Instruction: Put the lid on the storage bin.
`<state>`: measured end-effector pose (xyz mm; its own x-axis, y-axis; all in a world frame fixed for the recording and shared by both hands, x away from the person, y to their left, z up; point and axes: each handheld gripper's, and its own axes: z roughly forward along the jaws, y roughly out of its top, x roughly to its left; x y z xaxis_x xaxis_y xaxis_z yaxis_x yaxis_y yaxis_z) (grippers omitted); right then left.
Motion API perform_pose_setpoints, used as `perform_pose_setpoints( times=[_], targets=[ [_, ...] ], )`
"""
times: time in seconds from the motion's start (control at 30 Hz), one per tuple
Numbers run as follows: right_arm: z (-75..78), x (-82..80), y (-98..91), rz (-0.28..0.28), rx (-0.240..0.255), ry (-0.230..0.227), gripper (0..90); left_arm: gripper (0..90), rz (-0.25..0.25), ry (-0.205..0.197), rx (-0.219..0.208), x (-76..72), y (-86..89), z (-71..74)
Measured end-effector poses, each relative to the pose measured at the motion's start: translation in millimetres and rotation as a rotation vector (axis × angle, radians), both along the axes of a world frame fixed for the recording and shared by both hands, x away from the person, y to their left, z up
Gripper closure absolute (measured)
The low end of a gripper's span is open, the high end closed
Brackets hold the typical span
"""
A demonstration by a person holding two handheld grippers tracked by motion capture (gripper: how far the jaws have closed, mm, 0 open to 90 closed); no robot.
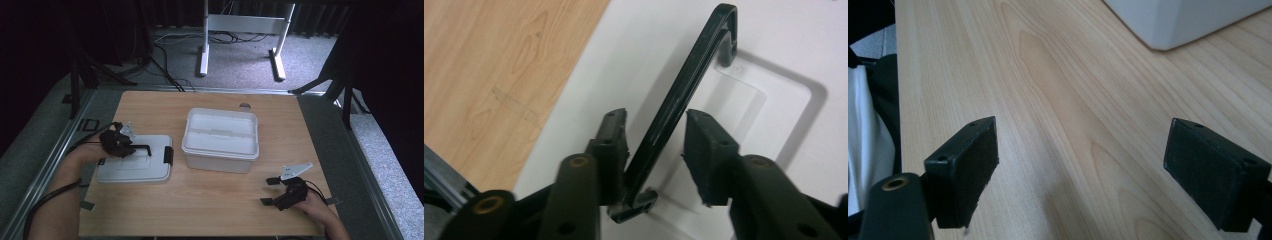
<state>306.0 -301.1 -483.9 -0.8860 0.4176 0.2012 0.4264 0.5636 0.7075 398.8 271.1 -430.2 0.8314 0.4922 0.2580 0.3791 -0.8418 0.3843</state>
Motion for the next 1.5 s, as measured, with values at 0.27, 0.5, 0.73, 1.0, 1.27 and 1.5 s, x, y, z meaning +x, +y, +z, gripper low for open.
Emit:
perform_pose_setpoints(
  times=[0.27,0.5,0.73,1.0,1.27,1.5],
  targets=[
    [1.5,1.0,0.9,0.007,0.001,-0.001,13.6,66.8,-0.088,-0.035,0.091,-4.6,-8.4,-4.4],
    [1.4,2.6,-0.3,0.008,0.007,0.007,13.6,76.7,-0.172,-0.045,0.106,-10.9,-11.8,-8.7],
    [0.4,2.1,0.0,0.011,0.007,0.012,13.6,83.8,-0.195,-0.055,0.094,-12.2,-9.9,-5.2],
    [-0.1,2.4,-0.8,0.009,0.010,0.011,13.6,84.1,-0.170,-0.097,0.039,-17.8,-3.9,15.0],
    [-0.4,1.6,-1.0,0.010,0.015,0.014,13.6,84.1,-0.150,-0.164,0.004,-24.8,-1.7,55.0],
    [-0.1,1.5,-1.3,0.014,0.021,0.018,13.6,84.1,-0.165,-0.202,-0.002,-28.5,-9.8,87.3]
  ],
)
